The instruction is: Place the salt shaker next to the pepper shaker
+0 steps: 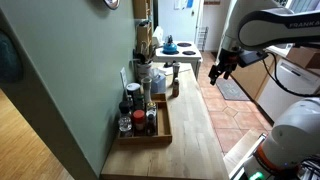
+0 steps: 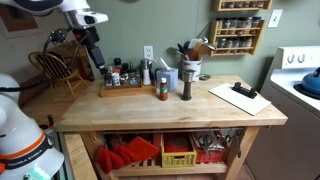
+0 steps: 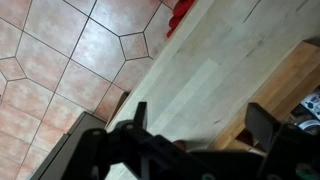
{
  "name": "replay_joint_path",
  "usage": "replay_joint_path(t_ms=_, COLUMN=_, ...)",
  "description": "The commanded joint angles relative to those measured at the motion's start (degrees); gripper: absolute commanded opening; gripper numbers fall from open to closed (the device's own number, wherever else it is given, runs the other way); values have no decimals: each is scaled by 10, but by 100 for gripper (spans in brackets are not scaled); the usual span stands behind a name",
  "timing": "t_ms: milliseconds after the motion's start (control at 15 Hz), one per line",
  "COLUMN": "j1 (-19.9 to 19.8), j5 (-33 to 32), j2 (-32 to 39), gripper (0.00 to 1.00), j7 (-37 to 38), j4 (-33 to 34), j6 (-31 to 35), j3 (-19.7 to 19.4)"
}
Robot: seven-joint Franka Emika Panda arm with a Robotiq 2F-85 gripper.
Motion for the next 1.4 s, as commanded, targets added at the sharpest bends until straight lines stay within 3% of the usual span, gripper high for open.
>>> replay_joint_path(t_ms=0, j1=2, j5=-1, j2=1, gripper=100, j7=1, j4=1, j6=-2, j3=-2)
replay_joint_path(t_ms=400, j1=2, j5=-4, j2=16, gripper=100, j7=4, j4=15, j6=11, j3=5)
replay_joint_path(t_ms=467, j1=22, j5=4, j2=34, gripper=100, j7=-9, j4=34, j6=25, j3=11)
replay_joint_path(t_ms=867, j1=98, j5=23, j2=190, gripper=100, j7=-22, j4=167, j6=88, j3=90)
replay_joint_path(t_ms=1133, j1=90, j5=1, j2=317, gripper=100, j7=9, j4=259, j6=148, j3=120)
replay_joint_path(t_ms=1333, j1=76, j5=-55, j2=406, gripper=100, j7=48, j4=330, j6=168, j3=139)
